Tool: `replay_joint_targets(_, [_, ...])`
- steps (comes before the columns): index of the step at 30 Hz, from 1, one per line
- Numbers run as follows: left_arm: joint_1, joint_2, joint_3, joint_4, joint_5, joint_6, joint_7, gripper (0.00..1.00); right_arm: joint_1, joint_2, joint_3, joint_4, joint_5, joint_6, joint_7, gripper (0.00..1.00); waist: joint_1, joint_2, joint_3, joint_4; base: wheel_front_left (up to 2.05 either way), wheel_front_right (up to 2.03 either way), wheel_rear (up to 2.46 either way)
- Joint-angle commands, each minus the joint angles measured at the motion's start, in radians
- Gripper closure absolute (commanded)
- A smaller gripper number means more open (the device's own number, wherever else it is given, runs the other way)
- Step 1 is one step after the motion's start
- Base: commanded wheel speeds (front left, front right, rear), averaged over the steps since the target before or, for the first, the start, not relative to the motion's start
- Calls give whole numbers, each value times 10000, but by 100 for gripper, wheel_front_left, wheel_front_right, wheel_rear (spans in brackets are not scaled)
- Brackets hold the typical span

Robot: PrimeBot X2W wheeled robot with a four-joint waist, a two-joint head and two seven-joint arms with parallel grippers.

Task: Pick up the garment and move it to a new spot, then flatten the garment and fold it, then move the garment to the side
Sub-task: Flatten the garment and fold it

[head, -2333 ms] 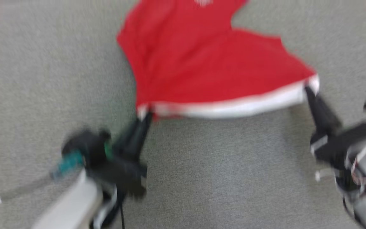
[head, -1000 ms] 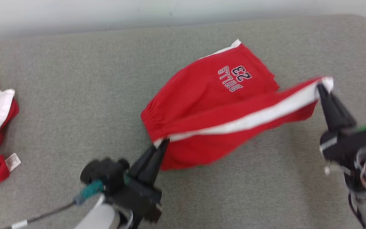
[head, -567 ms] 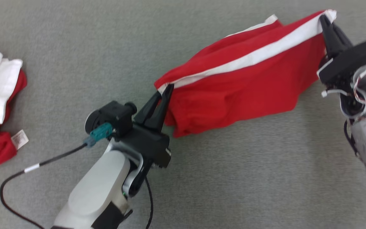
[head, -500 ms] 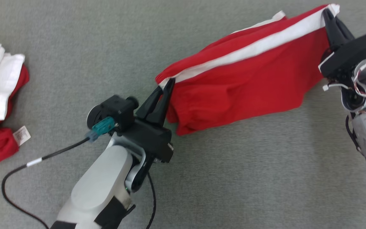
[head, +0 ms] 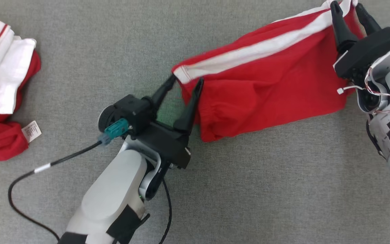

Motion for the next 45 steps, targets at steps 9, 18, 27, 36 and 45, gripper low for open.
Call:
replay_joint_targets(9, [2596,259,1974,-2111,1220,310,-34,0,1590,-1251,1032,-525,917,-24,-403,0,-2,-3,-939,-334,0,0,0])
replay_joint_targets(18, [5158,-153,4418,-5032,3075,851,-34,0,2327,-1363,1437,-205,1591,-24,-473,0,-2,-3,-1238,-97,0,0,0])
replay_joint_targets(27, [6373,-376,5086,-5884,3696,927,-34,0,2120,-999,1537,926,1941,-24,-372,0,-2,-3,-1199,237,0,0,0])
replay_joint_targets(36, [6553,-387,4699,-5761,3445,883,-34,0,2156,-660,1433,1626,2345,-24,-468,100,-2,-3,-1471,365,0,0,0])
replay_joint_targets(45, [7043,-386,5125,-5388,3522,681,-34,0,3538,-1132,1085,582,3373,-24,-1138,100,-2,-3,-2429,-382,0,0,0])
